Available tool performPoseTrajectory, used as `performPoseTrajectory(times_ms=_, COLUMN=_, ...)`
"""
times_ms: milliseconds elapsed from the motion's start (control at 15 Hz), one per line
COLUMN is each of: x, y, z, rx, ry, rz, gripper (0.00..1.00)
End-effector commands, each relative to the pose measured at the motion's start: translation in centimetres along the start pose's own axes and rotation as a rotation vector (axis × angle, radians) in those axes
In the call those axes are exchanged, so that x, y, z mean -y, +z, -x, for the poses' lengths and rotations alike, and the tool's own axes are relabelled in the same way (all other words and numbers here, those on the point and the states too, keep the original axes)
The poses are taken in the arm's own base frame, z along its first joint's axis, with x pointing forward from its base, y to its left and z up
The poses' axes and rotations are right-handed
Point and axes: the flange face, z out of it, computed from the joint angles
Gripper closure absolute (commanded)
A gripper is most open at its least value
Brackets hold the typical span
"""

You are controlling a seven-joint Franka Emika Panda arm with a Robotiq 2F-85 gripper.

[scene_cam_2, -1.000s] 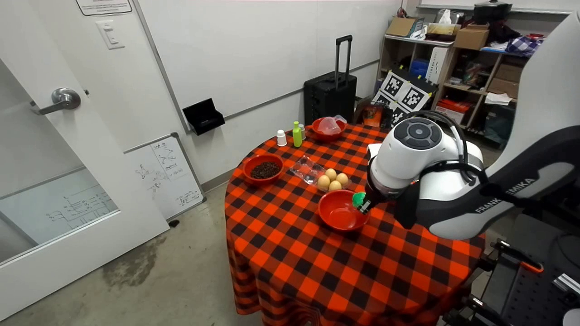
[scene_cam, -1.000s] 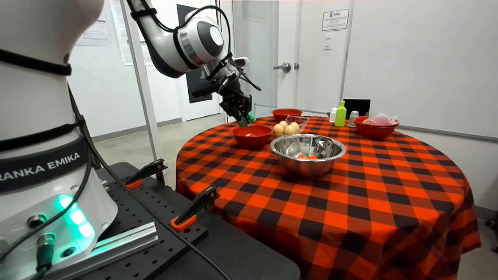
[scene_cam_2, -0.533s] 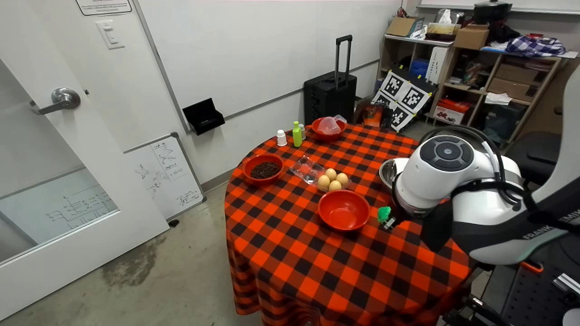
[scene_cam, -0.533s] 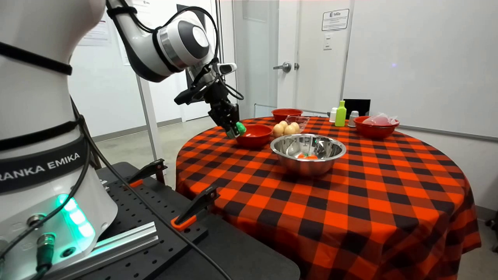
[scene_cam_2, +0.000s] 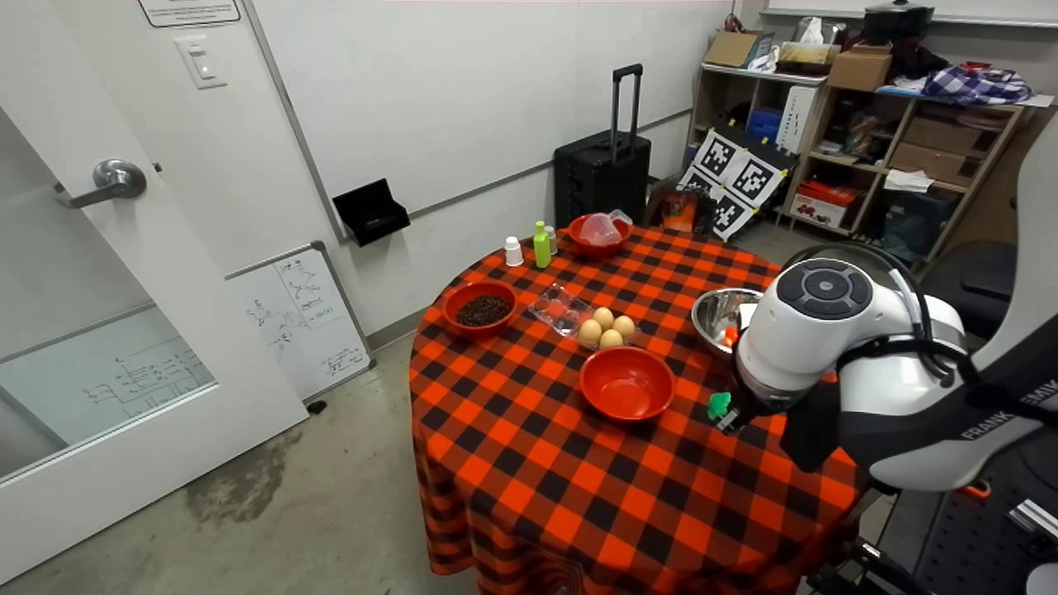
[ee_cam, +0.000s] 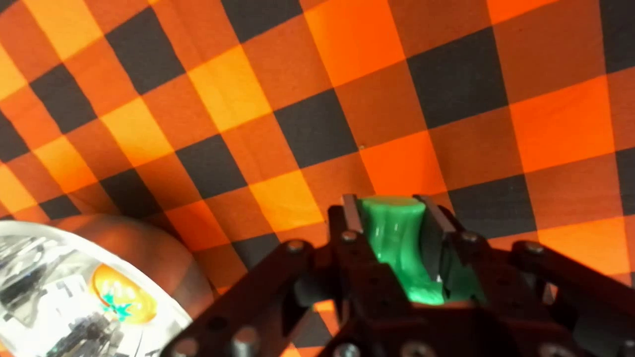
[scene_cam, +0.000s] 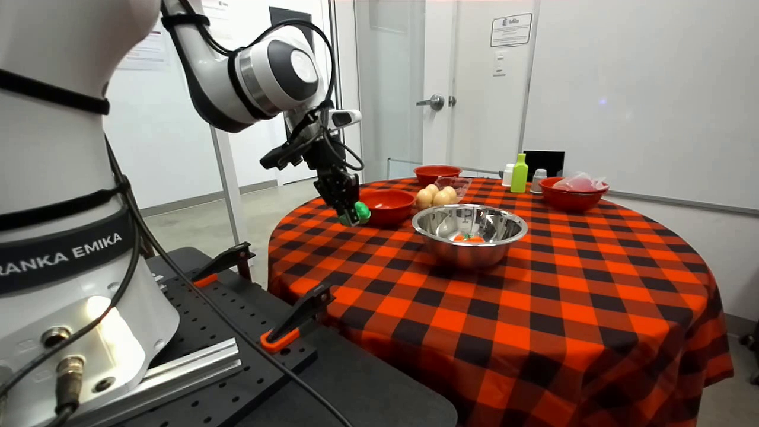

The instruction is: Put the tomato toy in the silver bowl then put the broccoli toy on the table

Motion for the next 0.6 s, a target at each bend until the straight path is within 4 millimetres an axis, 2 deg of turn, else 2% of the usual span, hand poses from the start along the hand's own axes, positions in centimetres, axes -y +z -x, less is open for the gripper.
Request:
performPoseTrajectory(times_ms=0, x=-0.7, y=0.9, z=0.0, rx=0.033, ry=0.042, rz=-0.04, gripper=0.93)
performPoseTrajectory(times_ms=467, x=-0.4, y=3.8, z=-1.3, rx=0.079, ry=0.106, rz=-0.11, gripper=0.93)
performPoseTrajectory(times_ms=533, x=-0.2, y=4.1, z=-1.6, rx=0.081, ry=0.109, rz=-0.118, gripper=0.47)
